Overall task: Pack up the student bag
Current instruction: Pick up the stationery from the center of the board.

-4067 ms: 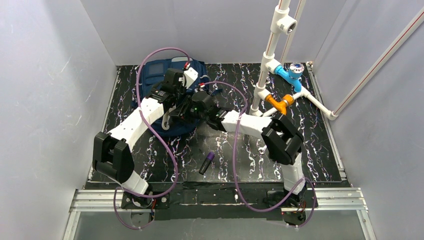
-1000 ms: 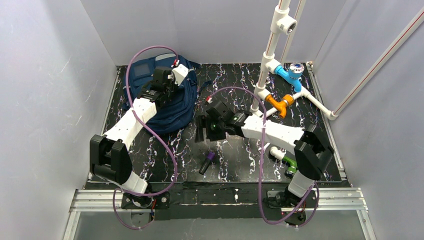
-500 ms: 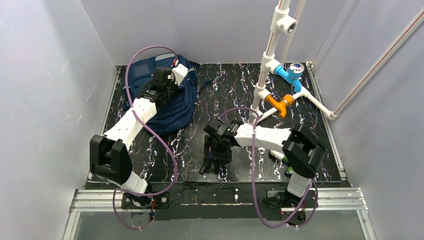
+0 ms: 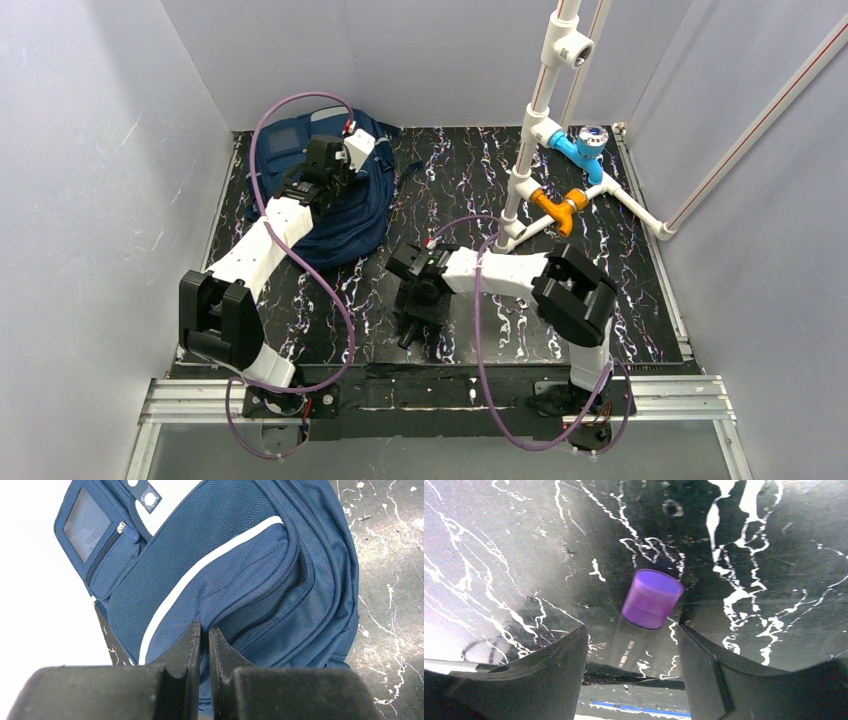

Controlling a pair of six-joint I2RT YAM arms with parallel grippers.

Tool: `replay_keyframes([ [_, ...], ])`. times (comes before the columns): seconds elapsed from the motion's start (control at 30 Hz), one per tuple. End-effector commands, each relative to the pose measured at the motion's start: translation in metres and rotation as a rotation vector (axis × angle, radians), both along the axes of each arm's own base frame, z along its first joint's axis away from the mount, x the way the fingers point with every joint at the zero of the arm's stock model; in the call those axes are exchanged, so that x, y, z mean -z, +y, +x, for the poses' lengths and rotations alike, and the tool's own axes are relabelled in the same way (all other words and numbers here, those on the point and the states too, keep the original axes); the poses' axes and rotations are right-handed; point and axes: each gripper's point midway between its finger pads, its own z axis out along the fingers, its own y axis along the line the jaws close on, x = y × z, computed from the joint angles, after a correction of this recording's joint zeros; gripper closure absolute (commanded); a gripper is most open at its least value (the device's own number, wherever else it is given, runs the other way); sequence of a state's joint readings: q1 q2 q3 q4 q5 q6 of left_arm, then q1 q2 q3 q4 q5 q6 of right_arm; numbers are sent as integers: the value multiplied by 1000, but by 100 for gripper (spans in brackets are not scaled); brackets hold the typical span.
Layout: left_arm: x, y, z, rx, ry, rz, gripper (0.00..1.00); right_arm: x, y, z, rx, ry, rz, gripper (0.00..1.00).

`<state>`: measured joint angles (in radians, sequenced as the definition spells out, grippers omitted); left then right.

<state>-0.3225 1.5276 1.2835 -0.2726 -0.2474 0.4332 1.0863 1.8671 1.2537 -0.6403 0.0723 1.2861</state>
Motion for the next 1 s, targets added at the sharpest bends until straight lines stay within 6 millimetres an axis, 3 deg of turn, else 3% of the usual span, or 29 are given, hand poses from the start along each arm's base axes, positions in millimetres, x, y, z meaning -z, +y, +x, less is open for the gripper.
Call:
replay_keyframes([
  [0.0,-43,3,-6,-26,-114,-56,100,9,-15,4,27,-44,-185,34],
  [0.1,-43,3,-7,-28,-118,-54,100,10,-14,7,9,-48,-223,52],
  [0.2,-41,3,-7,-25,-112,-53,100,10,-16,8,-4,-49,-248,59],
  [0.3,-38,2,-7,-21,-108,-62,100,-4,-2,20,-29,-110,-198,76],
  [0.47,-37,6,-9,-56,-109,-70,100,-58,86,52,-148,-289,235,97],
  [0.57,-38,7,-11,-61,-115,-66,100,-107,137,68,-160,-399,592,99],
  [0.7,-40,8,-12,-59,-123,-66,100,-146,163,105,-120,-484,763,99],
  [0.97,-44,7,-15,-53,-129,-77,100,-160,168,206,129,-523,958,94],
])
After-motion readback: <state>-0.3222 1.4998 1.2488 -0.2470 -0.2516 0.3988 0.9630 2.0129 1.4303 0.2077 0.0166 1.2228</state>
